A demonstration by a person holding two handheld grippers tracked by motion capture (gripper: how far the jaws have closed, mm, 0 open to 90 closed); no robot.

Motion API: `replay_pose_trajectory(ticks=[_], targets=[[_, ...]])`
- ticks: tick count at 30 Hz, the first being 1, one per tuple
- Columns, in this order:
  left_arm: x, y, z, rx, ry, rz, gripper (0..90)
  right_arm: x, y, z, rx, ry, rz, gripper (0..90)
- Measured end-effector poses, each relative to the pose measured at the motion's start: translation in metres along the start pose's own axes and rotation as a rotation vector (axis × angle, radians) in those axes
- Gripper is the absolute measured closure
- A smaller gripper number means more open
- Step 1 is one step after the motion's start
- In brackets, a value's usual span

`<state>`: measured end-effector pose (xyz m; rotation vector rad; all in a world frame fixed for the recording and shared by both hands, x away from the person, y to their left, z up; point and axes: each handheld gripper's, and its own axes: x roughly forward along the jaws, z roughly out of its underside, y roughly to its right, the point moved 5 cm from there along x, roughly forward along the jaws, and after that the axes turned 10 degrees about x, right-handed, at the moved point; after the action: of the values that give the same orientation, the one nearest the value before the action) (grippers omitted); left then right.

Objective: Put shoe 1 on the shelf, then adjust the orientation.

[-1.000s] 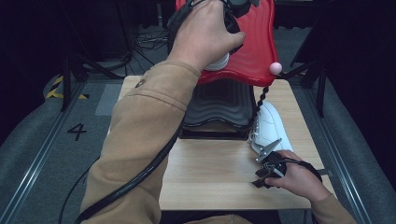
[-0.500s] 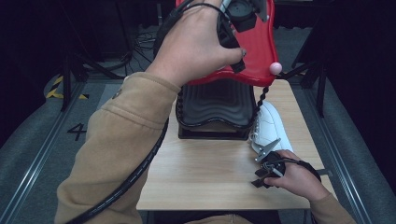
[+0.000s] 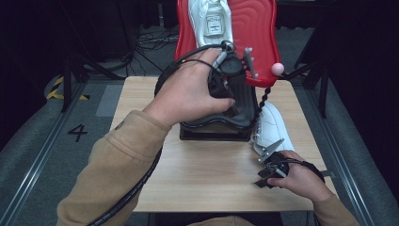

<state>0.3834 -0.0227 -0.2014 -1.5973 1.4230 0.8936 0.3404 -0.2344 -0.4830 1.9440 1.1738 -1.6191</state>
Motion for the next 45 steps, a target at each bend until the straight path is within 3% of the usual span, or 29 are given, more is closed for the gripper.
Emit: replay_pose_trajectory(ticks=[3,7,14,15,16,17,18,24,26,31,35,41,45], targets=[[0.018,0.006,0.018,0.012,0.01,0.042,48.3,-0.002,0.002,0.002,-0.023,-0.011,0.005,59.0],[0.033,0.012,0.03,0.011,0.021,0.054,48.6,-0.006,0.002,0.0,-0.048,0.009,0.014,62.8],[0.075,0.04,0.061,0.009,0.054,0.094,48.3,-0.015,0.002,0.0,-0.059,0.018,0.007,67.9],[0.082,0.043,0.066,-0.003,0.055,0.094,48.4,-0.018,0.004,0.0,-0.057,0.013,0.005,72.0],[0.095,0.047,0.078,-0.042,0.037,0.097,48.4,-0.019,0.004,0.0,-0.054,0.008,0.003,74.0],[0.095,0.047,0.078,-0.042,0.037,0.097,48.6,-0.019,0.004,0.0,-0.054,0.008,0.003,74.0],[0.107,0.049,0.09,-0.064,0.029,0.108,49.1,-0.022,0.003,0.0,-0.057,0.005,0.0,78.9],[0.132,0.054,0.112,-0.113,0.021,0.13,48.3,-0.029,0.003,0.0,-0.077,0.007,0.002,82.4],[0.14,0.058,0.119,-0.121,0.043,0.153,47.2,-0.033,0.004,0.0,-0.082,0.029,-0.001,83.5],[0.15,0.055,0.128,-0.144,0.003,0.136,45.3,-0.045,0.007,-0.001,-0.113,0.098,0.017,88.8],[0.152,0.054,0.132,-0.155,0.016,0.148,44.4,-0.059,0.01,-0.001,-0.113,0.134,0.026,89.2],[0.156,0.054,0.138,-0.172,0.021,0.167,43.7,-0.074,0.021,0.0,-0.107,0.128,0.054,89.1],[0.154,0.055,0.142,-0.183,0.033,0.167,43.0,-0.089,0.039,-0.003,-0.094,0.111,0.098,89.0]])
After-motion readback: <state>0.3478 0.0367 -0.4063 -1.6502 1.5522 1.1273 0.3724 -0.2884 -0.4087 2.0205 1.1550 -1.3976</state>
